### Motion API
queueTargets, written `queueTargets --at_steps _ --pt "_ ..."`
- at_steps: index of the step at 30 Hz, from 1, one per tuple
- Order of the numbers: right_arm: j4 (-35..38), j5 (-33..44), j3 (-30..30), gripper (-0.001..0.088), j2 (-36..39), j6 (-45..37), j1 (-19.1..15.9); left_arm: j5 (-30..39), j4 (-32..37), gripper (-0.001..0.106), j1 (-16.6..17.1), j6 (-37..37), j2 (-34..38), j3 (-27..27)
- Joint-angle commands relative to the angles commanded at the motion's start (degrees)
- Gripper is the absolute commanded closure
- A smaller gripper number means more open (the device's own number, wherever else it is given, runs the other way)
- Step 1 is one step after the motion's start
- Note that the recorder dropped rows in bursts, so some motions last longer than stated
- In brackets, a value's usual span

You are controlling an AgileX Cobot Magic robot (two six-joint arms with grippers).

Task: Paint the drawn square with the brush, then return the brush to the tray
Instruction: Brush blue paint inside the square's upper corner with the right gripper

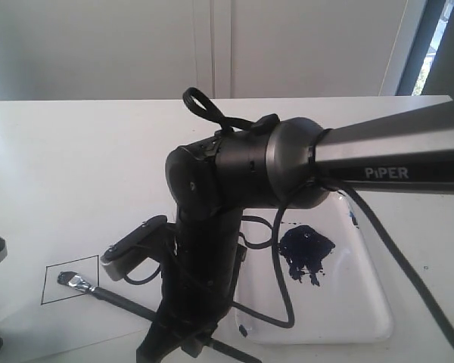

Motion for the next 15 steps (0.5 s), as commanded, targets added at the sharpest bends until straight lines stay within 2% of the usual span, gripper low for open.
queueTargets --at_steps 15 --pt "2.1 2.2 0.0 0.0868 0.0 -1.2 0.0 -0.3 -0.6 0.057 0.0 -0.1 0.0 0.0"
